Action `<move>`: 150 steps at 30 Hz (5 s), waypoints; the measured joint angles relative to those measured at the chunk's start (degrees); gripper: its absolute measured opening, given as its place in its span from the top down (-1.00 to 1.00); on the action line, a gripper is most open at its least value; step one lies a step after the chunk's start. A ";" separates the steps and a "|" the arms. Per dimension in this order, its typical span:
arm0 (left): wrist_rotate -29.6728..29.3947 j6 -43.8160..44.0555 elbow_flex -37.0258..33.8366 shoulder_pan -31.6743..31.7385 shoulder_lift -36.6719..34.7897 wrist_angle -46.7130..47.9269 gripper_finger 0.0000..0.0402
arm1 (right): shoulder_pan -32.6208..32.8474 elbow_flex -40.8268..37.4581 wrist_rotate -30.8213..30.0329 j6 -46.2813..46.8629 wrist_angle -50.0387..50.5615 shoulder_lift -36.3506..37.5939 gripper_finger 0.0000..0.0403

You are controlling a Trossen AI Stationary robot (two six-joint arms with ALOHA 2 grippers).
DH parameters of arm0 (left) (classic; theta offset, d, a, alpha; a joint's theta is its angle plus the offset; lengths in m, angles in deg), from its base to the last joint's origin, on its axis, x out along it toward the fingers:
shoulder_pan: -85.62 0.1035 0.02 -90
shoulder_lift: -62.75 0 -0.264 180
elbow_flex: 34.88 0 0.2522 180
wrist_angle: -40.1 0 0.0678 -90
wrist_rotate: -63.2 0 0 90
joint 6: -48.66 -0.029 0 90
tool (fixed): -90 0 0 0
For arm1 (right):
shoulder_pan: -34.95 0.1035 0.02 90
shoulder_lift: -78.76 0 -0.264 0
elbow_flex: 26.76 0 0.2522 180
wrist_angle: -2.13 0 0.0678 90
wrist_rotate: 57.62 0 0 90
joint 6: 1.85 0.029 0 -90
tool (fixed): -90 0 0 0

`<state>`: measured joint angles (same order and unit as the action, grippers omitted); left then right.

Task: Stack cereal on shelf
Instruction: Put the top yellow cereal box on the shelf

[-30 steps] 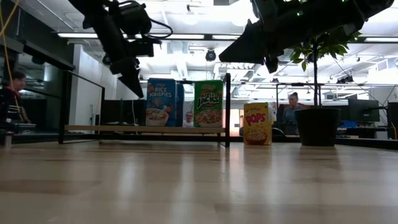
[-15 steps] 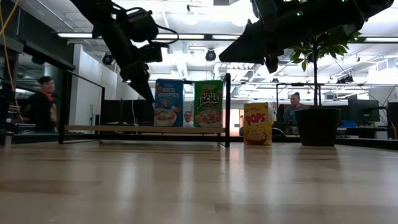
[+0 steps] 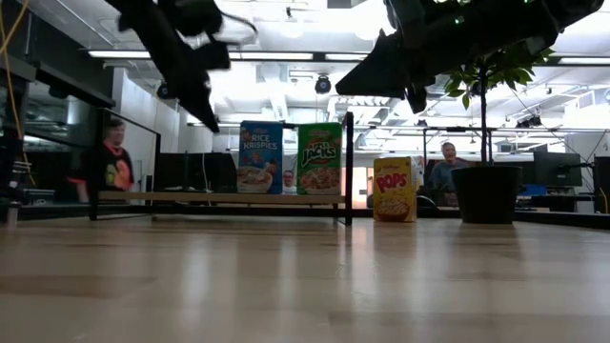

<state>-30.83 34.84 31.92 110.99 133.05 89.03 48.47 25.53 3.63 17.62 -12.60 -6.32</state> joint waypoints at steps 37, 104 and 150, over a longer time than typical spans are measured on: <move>7.93 18.08 -38.64 -22.80 -39.24 -50.48 1.00 | -2.51 28.30 -12.62 -3.12 33.62 0.00 -0.27; 0.41 19.80 -39.61 -26.21 -39.21 -56.01 0.98 | -37.52 -5.60 5.85 -5.69 19.94 11.04 -0.27; 0.39 19.73 -39.61 -26.23 -39.19 -55.94 0.98 | -44.47 -5.60 21.71 -15.75 13.48 12.15 -0.27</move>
<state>-30.44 54.57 -7.69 84.76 93.86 33.09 3.99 19.93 25.33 1.87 0.88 5.84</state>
